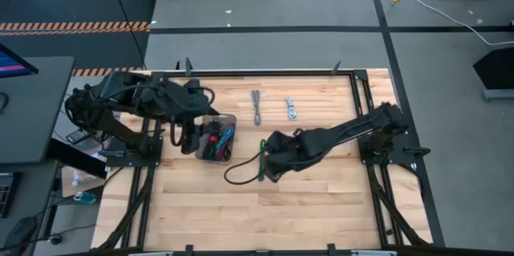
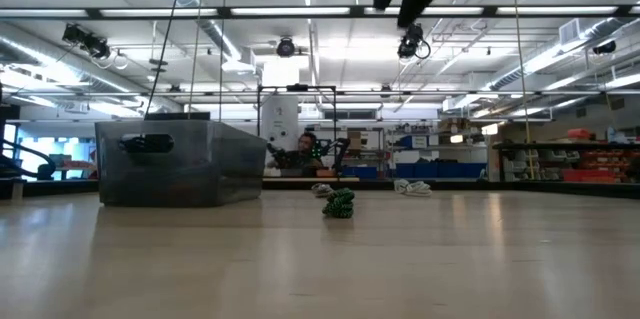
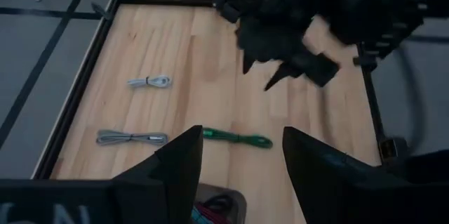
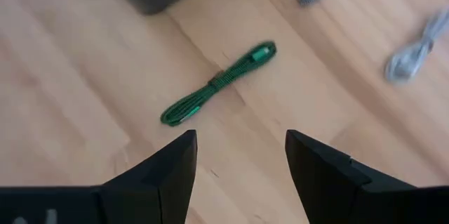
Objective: Pick and place USB-C Cables
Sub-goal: Put the green USB cable into the black bin
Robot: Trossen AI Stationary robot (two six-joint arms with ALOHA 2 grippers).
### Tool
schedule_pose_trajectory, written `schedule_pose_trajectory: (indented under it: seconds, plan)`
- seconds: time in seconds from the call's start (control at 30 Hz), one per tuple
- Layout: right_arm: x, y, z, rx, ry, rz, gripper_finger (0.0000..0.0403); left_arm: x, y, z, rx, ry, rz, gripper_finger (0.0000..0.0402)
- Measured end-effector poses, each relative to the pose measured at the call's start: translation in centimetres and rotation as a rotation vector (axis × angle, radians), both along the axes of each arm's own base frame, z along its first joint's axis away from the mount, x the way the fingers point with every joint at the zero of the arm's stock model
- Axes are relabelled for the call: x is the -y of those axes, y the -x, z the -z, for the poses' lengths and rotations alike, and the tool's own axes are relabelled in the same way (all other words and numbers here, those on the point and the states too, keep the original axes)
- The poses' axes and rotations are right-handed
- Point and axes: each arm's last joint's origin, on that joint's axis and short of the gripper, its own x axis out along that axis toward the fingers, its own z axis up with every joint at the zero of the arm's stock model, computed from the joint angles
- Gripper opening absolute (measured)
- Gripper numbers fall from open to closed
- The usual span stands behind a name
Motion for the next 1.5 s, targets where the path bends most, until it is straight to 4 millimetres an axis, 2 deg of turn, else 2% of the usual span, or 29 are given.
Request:
schedule_pose_trajectory:
  seconds: [0.23,0.43,0.53,0.7,0.9,1.13,1.5]
  plan:
    - [-0.2,-3.5,5.0,0.008,-0.086,0.216,0.0225,1.0,0.3,0.1,-0.013,-0.016,0.051,0.0204]
    - [0.6,-5.2,8.9,-0.108,-0.144,0.245,0.0226,1.0,0.6,0.4,-0.060,-0.030,0.054,0.0204]
    - [1.2,-5.8,10.2,-0.140,-0.170,0.248,0.0226,1.0,0.6,0.4,-0.061,-0.031,0.055,0.0204]
    - [2.4,-7.2,11.0,-0.070,-0.193,0.273,0.0226,1.0,0.6,0.5,-0.064,-0.031,0.055,0.0204]
    - [3.4,-7.6,11.0,-0.036,-0.169,0.309,0.0226,0.9,0.8,0.7,-0.091,-0.035,0.053,0.0204]
    - [3.6,-8.1,11.3,-0.002,-0.176,0.337,0.0226,0.9,0.8,0.7,-0.099,-0.038,0.055,0.0204]
    - [3.3,-8.7,15.3,-0.121,-0.236,0.338,0.0226,0.9,0.9,0.8,-0.113,-0.041,0.056,0.0204]
